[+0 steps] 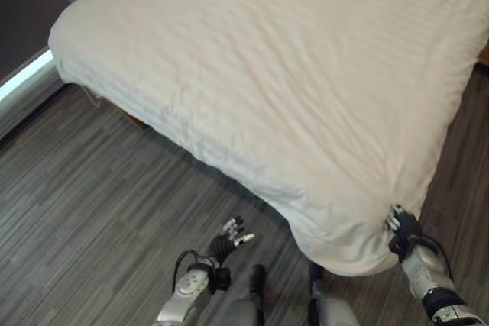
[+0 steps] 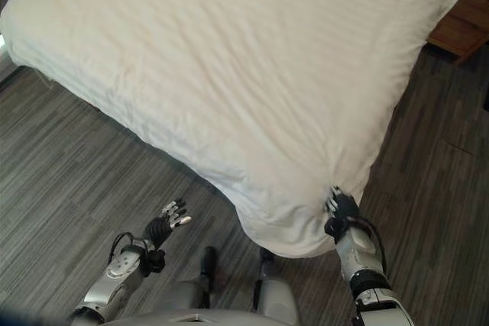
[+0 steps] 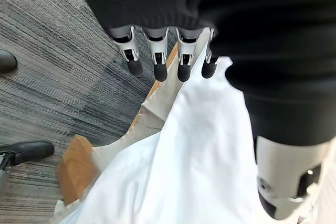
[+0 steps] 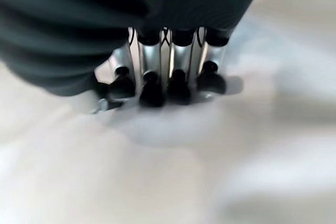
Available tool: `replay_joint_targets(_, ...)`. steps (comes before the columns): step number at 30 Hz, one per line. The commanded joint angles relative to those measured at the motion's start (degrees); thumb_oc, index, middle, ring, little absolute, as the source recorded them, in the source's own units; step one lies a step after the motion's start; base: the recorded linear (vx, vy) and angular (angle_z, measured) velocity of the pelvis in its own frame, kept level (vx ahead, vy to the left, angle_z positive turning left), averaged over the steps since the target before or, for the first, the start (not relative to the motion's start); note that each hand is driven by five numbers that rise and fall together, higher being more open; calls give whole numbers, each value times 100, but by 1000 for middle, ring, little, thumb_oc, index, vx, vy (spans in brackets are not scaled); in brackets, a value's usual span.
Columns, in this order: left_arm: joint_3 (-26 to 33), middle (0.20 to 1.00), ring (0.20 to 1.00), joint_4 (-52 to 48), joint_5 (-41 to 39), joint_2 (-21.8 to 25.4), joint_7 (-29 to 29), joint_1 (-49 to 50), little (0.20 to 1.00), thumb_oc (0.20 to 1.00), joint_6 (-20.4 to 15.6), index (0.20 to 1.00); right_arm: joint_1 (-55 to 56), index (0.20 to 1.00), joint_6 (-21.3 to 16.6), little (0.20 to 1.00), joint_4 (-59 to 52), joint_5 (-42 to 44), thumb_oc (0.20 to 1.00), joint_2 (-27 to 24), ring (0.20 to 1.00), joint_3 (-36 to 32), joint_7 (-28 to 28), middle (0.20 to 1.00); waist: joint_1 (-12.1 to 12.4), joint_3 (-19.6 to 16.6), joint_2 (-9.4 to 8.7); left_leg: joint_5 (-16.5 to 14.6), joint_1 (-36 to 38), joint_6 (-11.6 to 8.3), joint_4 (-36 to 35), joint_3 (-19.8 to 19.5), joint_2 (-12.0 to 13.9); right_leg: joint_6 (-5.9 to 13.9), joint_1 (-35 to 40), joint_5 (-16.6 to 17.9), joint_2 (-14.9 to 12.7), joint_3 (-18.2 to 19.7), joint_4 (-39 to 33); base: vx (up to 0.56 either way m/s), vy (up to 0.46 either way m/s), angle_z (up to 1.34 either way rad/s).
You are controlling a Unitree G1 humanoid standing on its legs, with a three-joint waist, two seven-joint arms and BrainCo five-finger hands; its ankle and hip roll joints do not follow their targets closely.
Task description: Making the bed.
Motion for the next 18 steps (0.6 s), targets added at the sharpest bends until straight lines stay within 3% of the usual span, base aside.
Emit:
replay_joint_targets(1, 90, 1000, 1000, -163, -80, -26, 11, -342, 1000, 1000, -192, 1000, 187, 200, 117, 200, 202, 217, 200, 120, 200, -209, -19, 200, 51, 257, 37, 341, -353, -154, 28, -351, -17, 113, 495, -318, 53, -66, 97, 41, 19, 2)
replay_joint_targets(6, 324, 1000, 1000, -295, -119, -24, -37, -179, 1000, 1000, -164, 1000, 1252, 200, 372, 200, 1005, -270, 200, 372, 200, -511, 73, 200, -111, 177, -75, 275, -222, -137, 28, -344, 14, 89, 638, -386, 90, -77, 97, 27, 7, 1)
replay_joint_targets(10, 440, 1000, 1000, -388, -103, 31, -52, -108, 1000, 1000, -149, 1000, 1589, 200, 415, 200, 1135, -171, 200, 324, 200, -835, 64, 200, -235, 115, -132, 230, -141, -133, 28, -338, 22, 93, 726, -425, 84, -71, 97, 24, 10, -1)
replay_joint_targets(14, 617, 1000, 1000, -393, -123, 98, 60, -110, 1000, 1000, -180, 1000, 1481, 200, 110, 200, 525, 500, 200, 91, 200, -1374, -101, 200, -363, 63, -207, 173, -31, -124, 28, -236, 38, 122, 775, -417, 74, 19, 97, -2, 46, -8)
replay_joint_targets(18, 693, 1000, 1000, -366, -1, 168, 140, -120, 1000, 1000, -228, 1000, 1646, 200, -348, 200, -1248, 486, 200, -160, 200, -1787, -423, 200, -506, -38, -239, 122, 45, -116, 28, -79, 38, 182, 790, -363, 39, 88, 97, -18, 70, -12)
